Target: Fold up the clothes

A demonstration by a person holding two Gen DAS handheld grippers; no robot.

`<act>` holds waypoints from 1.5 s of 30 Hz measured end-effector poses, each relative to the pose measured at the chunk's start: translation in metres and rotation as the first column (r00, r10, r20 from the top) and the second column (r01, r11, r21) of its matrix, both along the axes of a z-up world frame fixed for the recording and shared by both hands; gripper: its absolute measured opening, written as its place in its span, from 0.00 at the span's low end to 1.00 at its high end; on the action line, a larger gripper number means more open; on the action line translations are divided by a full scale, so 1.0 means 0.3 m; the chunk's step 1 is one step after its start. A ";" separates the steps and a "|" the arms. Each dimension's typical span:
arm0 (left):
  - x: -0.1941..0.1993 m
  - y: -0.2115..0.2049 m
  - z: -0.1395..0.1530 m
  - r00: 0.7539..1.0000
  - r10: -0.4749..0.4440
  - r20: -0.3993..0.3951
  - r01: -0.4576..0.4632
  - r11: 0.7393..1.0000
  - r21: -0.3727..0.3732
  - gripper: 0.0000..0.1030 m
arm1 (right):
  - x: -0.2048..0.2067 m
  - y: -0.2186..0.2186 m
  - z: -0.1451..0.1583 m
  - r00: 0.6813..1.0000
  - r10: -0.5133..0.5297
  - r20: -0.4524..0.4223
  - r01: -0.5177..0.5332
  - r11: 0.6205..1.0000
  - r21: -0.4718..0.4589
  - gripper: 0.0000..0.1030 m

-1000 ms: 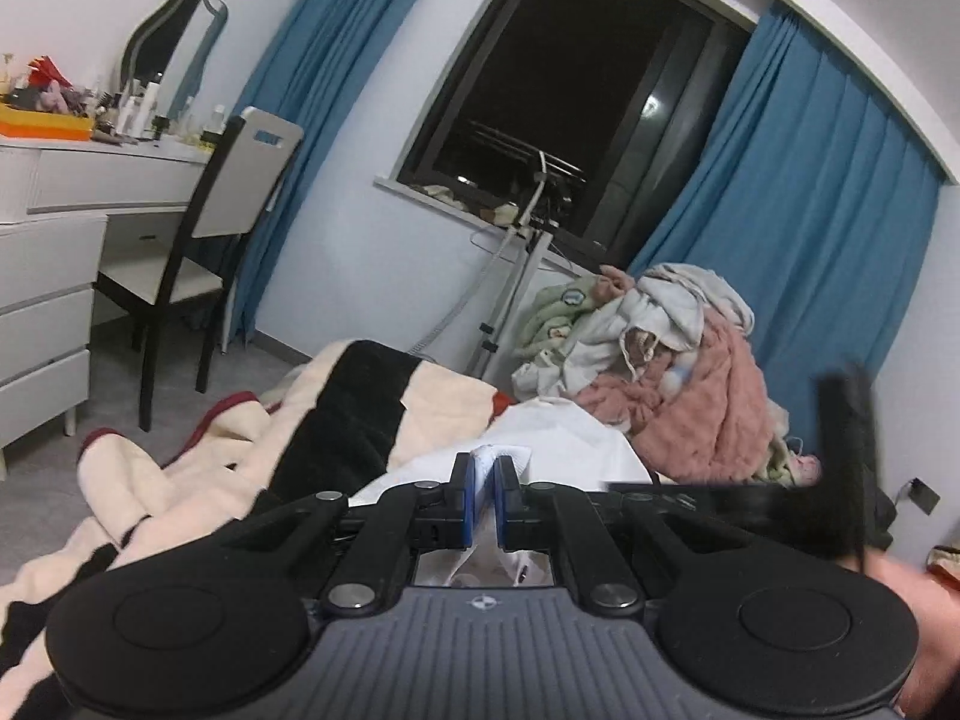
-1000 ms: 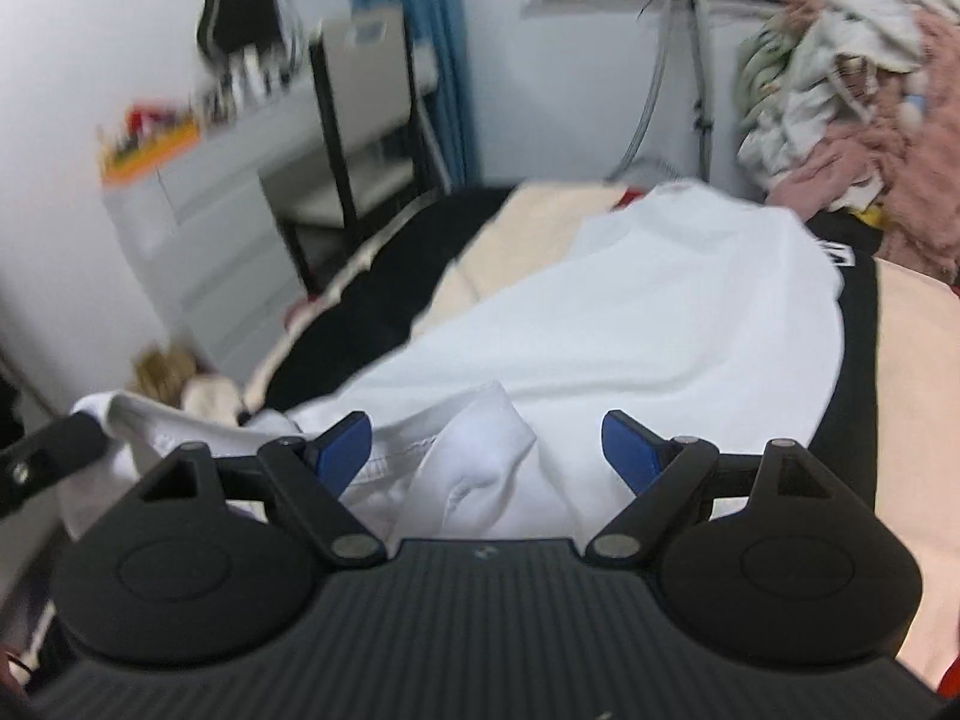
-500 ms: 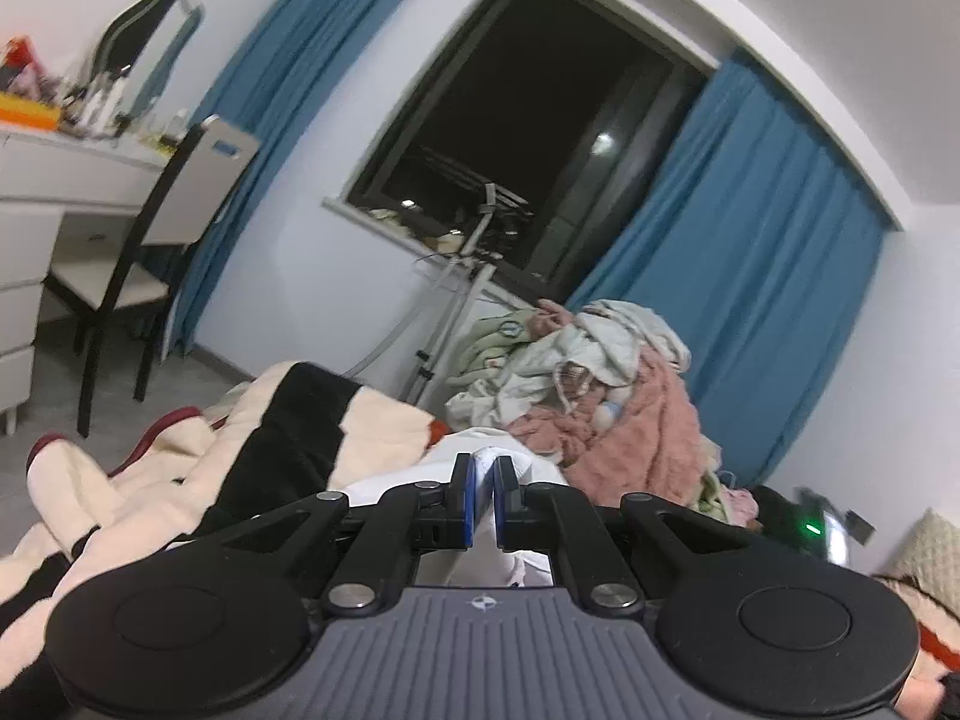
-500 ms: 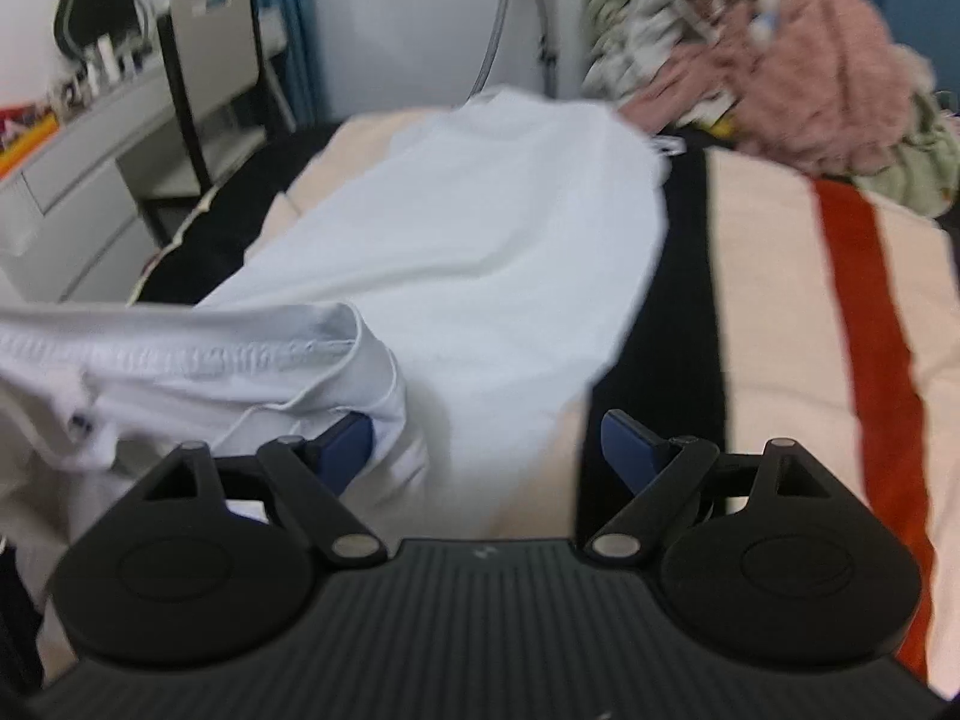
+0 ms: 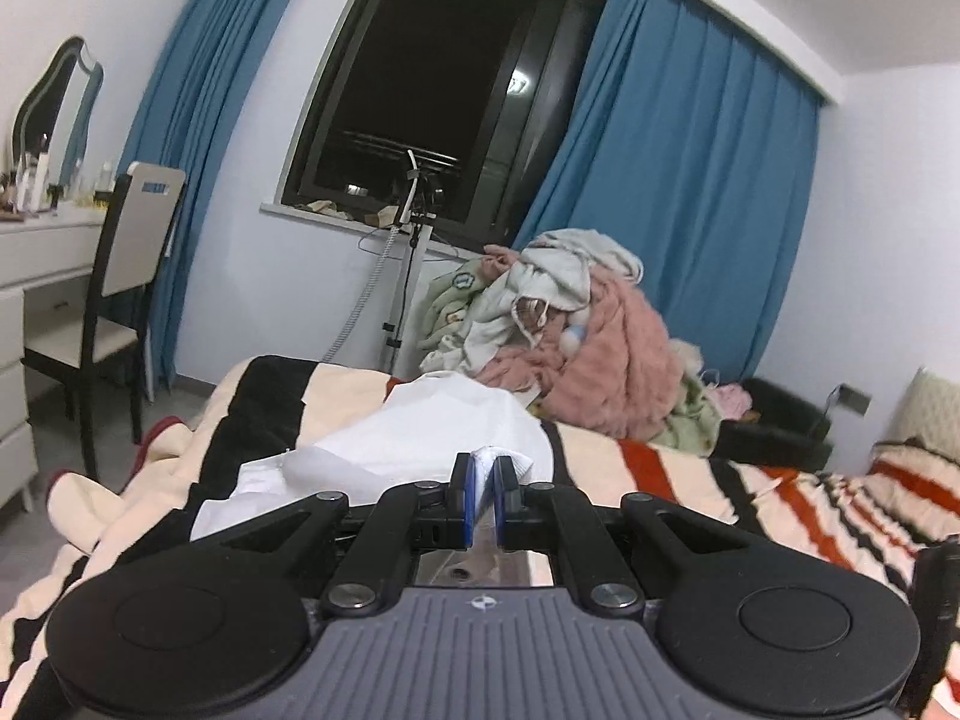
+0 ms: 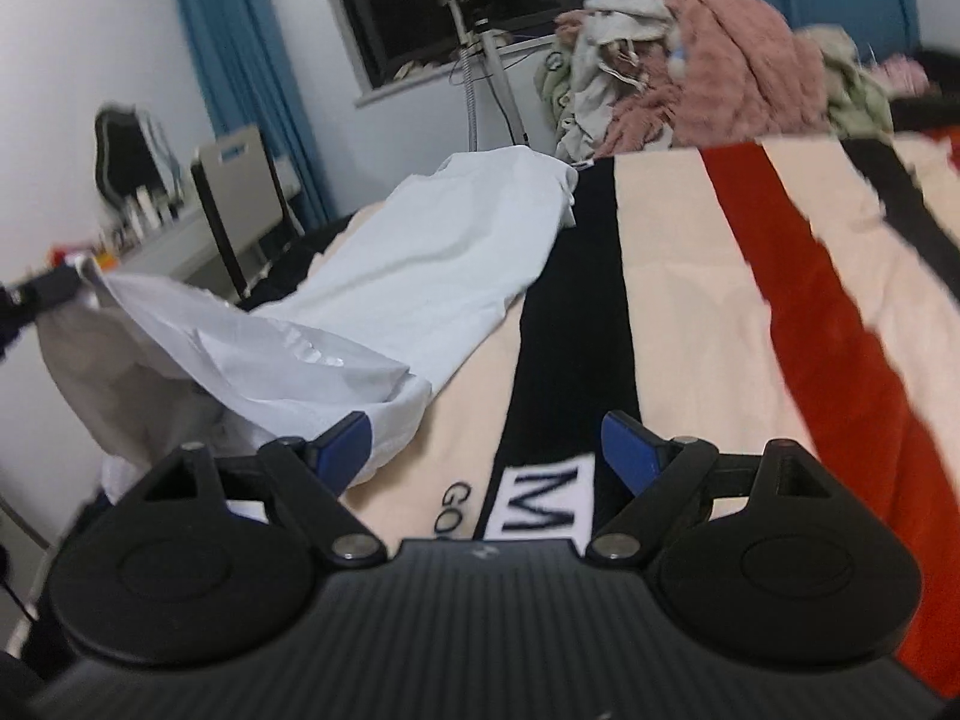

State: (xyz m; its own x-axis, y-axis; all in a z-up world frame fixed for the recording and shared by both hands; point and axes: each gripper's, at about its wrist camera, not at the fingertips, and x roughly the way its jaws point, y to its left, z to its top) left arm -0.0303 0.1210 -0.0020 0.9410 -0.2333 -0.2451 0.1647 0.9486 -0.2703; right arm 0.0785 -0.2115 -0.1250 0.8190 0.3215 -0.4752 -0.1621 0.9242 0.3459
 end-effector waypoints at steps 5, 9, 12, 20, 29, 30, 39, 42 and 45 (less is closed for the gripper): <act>-0.038 -0.046 -0.008 1.000 0.020 -0.010 -0.019 0.998 0.052 0.06 | -0.016 0.008 -0.015 0.998 0.024 0.060 -0.029 0.997 0.070 0.83; -0.035 -0.052 -0.011 0.999 0.036 -0.011 -0.035 0.998 0.059 0.07 | -0.029 0.050 -0.021 0.992 0.051 0.118 -0.064 0.991 0.117 0.83; -0.028 -0.052 -0.011 0.999 0.041 -0.006 -0.040 0.997 0.068 0.07 | -0.010 0.106 -0.032 0.985 0.094 0.144 -0.112 0.986 0.123 0.83; 0.007 -0.034 -0.037 0.998 0.054 -0.030 -0.052 0.997 0.057 0.07 | 0.101 0.282 -0.101 0.970 0.214 0.116 -0.218 0.976 0.025 0.83; 0.001 0.032 -0.024 0.992 0.127 0.024 -0.126 0.991 -0.048 0.06 | 0.152 0.270 -0.158 0.995 0.099 0.024 -0.100 0.994 0.046 0.83; -0.003 0.036 -0.021 0.991 0.130 0.027 -0.128 0.990 -0.055 0.07 | 0.145 0.270 -0.152 0.996 0.074 0.040 -0.075 0.997 0.031 0.83; -0.043 0.044 -0.004 0.992 0.121 0.047 -0.117 0.990 -0.078 0.06 | 0.086 0.194 -0.071 0.963 -0.174 0.206 0.176 0.984 0.010 0.83; -0.049 0.046 -0.008 0.994 0.107 0.018 -0.106 0.991 -0.082 0.06 | 0.082 0.139 -0.052 0.940 -0.260 0.222 0.253 0.966 0.061 0.83; -0.055 0.051 -0.019 0.994 0.106 -0.016 -0.107 0.990 -0.090 0.06 | 0.084 0.084 -0.046 0.936 -0.273 0.222 0.252 0.961 0.118 0.84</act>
